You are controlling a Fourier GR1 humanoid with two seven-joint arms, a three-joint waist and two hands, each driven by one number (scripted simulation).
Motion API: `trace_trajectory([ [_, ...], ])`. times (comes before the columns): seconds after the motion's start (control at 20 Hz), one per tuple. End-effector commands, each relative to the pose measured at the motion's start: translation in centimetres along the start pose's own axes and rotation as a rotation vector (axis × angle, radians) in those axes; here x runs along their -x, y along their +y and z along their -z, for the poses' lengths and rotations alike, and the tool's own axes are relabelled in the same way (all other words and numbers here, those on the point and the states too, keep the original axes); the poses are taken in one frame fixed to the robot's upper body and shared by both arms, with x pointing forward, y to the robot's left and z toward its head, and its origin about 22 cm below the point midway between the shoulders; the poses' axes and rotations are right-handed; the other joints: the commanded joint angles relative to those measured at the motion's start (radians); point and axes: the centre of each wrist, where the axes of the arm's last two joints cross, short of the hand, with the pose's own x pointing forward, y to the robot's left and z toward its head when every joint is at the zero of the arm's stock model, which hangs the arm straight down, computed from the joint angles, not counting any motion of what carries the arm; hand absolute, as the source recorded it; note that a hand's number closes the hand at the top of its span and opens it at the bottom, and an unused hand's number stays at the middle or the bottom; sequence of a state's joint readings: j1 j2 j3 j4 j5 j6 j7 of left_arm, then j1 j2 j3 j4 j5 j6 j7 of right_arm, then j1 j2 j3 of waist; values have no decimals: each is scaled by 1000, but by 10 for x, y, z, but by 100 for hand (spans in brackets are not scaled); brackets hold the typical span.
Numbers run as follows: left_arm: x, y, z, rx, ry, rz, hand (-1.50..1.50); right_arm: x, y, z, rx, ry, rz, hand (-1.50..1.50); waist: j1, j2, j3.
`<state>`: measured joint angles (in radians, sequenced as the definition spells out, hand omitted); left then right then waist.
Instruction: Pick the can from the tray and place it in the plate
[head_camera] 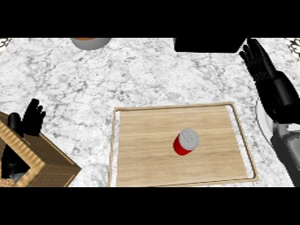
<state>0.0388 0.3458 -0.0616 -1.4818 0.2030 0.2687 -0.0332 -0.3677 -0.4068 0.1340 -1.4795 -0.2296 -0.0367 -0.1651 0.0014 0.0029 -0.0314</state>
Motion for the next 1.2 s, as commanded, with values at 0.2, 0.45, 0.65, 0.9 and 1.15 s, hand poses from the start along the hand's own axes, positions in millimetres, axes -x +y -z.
trace_trajectory([
  [0.2, -17, -14, 23, 152, -72, 45, 0, -2, 62, 25, -643, -17, 286, 150, 58, 32, 37],
  [0.45, -25, -19, 41, 201, -16, 20, 0, 29, 42, 24, -444, -103, 237, -150, 18, 25, 36],
  [0.65, -25, -37, 44, 222, 24, -1, 0, 60, 15, 20, -652, -111, 263, -150, 30, 17, 36],
  [0.9, -18, -24, 42, 220, 35, 17, 0, 55, 1, 21, -862, -182, 48, -150, 25, 4, 34],
  [1.15, -23, -21, 54, 212, 50, 26, 0, 64, 7, 26, -935, -171, -88, -150, 22, 3, 33],
])
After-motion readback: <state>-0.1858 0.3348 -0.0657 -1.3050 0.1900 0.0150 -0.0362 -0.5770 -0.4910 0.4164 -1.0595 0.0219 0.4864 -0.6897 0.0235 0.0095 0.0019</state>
